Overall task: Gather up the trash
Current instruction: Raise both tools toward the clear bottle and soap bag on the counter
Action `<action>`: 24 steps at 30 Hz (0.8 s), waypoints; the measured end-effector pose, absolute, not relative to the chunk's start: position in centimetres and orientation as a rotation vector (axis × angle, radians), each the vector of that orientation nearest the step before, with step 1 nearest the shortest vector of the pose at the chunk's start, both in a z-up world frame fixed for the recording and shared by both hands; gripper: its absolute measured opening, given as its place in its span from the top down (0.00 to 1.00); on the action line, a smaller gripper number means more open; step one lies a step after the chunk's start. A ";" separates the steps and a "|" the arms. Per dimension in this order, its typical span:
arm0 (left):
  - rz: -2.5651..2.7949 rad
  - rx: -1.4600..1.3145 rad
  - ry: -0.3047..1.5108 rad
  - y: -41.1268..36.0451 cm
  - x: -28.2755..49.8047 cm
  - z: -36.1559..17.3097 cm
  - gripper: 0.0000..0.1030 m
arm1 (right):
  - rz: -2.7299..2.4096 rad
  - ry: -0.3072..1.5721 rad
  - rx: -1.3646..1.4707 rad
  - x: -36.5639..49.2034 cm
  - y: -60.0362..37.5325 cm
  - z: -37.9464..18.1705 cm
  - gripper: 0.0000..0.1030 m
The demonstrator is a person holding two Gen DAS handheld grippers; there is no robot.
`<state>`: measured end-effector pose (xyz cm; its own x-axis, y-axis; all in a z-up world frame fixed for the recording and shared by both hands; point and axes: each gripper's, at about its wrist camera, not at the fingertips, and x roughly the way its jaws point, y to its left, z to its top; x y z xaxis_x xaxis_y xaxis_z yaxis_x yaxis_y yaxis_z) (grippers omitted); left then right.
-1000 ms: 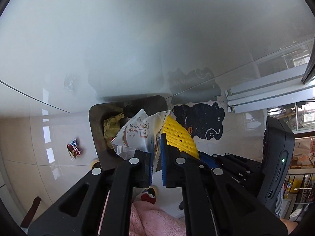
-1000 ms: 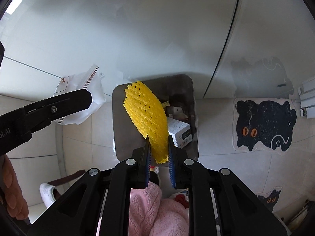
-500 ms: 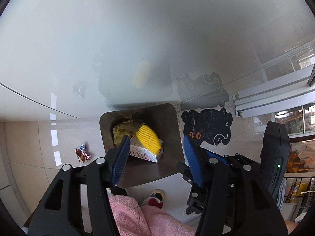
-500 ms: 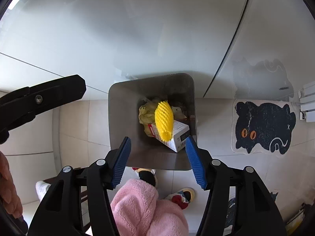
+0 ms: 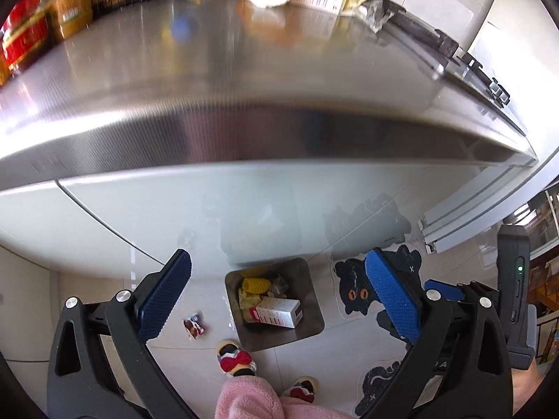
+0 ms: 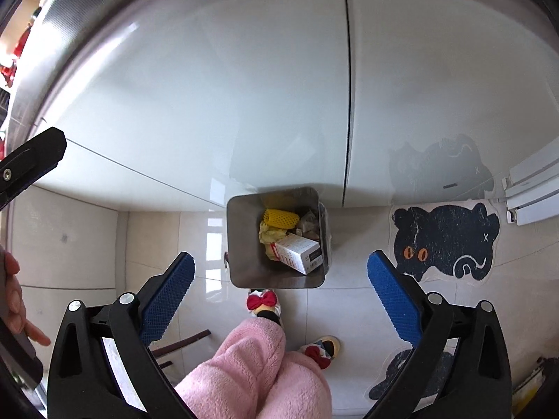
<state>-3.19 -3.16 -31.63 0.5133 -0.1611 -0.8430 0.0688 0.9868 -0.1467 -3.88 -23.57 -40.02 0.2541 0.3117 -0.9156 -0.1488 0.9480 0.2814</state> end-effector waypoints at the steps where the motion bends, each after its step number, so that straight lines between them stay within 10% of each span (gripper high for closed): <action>1: -0.137 -0.088 1.002 -3.2 -3.2 -30.3 0.08 | 0.317 1.257 0.156 -3.8 -23.8 -38.6 0.03; 24: -0.114 -0.048 0.761 3.3 4.6 -16.6 0.08 | 0.249 0.858 0.284 8.4 -24.5 -19.1 0.03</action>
